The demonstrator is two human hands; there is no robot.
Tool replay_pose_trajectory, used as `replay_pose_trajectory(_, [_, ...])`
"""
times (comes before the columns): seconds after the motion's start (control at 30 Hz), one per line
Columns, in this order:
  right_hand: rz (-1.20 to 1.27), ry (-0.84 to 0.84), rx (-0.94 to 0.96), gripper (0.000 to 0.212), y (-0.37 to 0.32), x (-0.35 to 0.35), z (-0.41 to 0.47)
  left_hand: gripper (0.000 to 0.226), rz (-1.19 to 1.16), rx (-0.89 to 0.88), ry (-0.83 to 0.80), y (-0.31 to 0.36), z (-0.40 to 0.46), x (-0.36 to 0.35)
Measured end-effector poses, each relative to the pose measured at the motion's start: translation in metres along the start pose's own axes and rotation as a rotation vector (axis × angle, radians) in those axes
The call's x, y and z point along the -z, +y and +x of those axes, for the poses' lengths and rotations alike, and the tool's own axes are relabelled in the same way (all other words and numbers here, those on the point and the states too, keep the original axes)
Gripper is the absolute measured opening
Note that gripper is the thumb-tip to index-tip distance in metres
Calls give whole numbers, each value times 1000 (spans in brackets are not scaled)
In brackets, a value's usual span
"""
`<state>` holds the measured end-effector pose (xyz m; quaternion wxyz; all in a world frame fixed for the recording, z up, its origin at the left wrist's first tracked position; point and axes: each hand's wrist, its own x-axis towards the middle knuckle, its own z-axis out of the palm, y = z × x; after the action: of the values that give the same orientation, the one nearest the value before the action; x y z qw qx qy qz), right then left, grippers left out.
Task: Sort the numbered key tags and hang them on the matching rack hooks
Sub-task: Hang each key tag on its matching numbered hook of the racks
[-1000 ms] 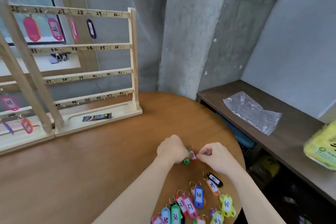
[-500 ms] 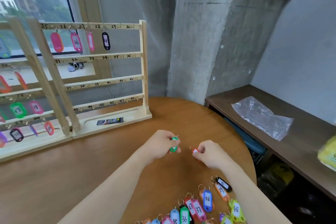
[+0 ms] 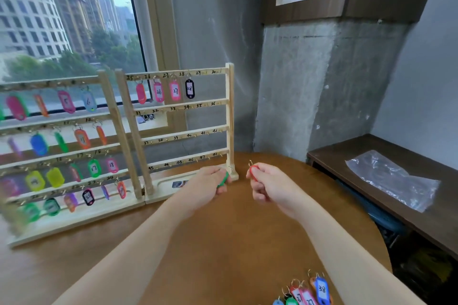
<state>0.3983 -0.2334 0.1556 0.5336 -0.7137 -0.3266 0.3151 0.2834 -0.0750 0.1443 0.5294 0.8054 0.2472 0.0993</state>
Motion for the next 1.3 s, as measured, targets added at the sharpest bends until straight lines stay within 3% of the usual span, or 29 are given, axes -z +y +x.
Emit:
replay_pose_trajectory(0.2, [56, -35, 119, 34, -43, -25, 17, 36, -199, -38, 59, 25, -24, 45])
replay_pose_trajectory(0.73, [157, -52, 257, 30, -172, -43, 93, 23, -135, -325, 324, 91, -19, 122])
replay_pose_trajectory(1.0, [75, 18, 223, 35, -193, -28, 129, 21, -170, -391, 483, 107, 34, 117])
replay_pose_trajectory(1.3, [18, 103, 175, 33, -182, -26, 157, 24, -7, -453, 608, 117, 72, 122])
